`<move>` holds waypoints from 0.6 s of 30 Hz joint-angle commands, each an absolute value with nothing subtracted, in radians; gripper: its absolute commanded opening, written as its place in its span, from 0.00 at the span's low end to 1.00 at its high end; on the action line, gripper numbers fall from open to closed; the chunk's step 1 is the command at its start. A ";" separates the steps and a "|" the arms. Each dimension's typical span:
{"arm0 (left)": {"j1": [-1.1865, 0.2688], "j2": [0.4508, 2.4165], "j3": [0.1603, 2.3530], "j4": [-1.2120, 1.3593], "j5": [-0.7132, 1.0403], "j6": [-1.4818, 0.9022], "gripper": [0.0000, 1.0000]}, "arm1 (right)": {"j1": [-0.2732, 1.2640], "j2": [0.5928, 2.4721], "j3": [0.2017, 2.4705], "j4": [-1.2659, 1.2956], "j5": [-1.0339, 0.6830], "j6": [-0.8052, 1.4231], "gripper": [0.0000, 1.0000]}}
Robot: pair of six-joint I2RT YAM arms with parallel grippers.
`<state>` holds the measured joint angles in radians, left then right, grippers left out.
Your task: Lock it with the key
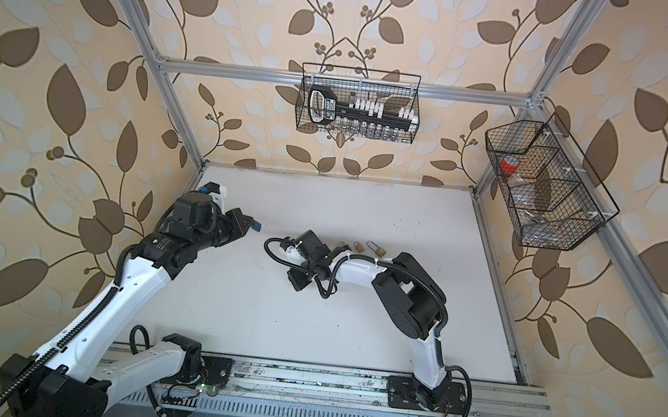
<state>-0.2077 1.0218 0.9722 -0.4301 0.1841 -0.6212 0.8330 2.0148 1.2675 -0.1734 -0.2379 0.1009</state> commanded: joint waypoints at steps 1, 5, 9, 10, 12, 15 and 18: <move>-0.200 0.999 0.966 -0.388 0.205 -0.625 0.00 | 0.827 2.039 1.302 -0.203 -0.199 0.101 0.00; -0.200 0.996 0.965 -0.391 0.207 -0.626 0.00 | 0.818 2.043 1.302 -0.202 -0.175 0.114 0.00; -0.200 0.986 0.960 -0.391 0.199 -0.629 0.00 | 0.811 2.044 1.301 -0.203 -0.174 0.123 0.06; -0.200 0.986 0.960 -0.391 0.199 -0.629 0.00 | 0.809 2.045 1.301 -0.202 -0.175 0.123 0.07; -0.199 0.985 0.963 -0.392 0.200 -0.629 0.00 | 0.810 2.044 1.300 -0.202 -0.180 0.122 0.11; -0.200 0.985 0.966 -0.391 0.204 -0.628 0.00 | 0.810 2.039 1.302 -0.202 -0.196 0.121 0.15; -0.199 0.986 0.967 -0.394 0.204 -0.629 0.00 | 0.810 2.030 1.306 -0.201 -0.202 0.121 0.19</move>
